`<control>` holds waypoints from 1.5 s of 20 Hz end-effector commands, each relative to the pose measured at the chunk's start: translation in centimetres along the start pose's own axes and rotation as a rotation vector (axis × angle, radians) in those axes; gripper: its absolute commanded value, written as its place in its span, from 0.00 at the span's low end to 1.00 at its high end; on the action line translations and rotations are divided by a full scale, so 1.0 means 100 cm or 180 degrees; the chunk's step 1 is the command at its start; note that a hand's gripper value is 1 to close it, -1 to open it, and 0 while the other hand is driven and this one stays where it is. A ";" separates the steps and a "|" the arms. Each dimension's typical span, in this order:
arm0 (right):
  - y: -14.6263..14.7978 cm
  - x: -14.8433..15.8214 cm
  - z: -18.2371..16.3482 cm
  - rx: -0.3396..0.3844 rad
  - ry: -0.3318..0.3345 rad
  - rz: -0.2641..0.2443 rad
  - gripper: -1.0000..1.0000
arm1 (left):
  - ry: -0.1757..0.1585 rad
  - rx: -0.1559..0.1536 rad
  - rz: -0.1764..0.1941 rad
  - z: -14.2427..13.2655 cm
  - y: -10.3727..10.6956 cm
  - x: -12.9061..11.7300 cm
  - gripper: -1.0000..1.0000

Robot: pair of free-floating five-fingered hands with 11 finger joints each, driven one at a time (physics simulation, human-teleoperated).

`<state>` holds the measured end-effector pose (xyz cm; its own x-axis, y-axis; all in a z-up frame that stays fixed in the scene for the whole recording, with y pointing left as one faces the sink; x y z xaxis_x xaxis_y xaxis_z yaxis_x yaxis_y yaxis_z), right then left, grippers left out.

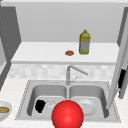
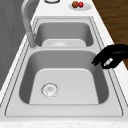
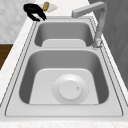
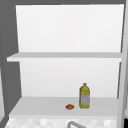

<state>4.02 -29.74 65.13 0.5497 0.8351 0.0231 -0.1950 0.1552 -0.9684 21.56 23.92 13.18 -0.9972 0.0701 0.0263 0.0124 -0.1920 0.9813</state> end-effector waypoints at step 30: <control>0.002 0.149 -0.023 -0.0066 0.1003 -0.0035 0.00 | 0.0000 0.0000 0.0000 0.000 0.000 0.000 0.50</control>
<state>11.69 -19.51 65.12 0.7613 0.6469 -0.0437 -0.1778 0.1434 -0.9736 21.56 23.92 13.18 -0.9972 0.0701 0.0263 0.0124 -0.1920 0.9813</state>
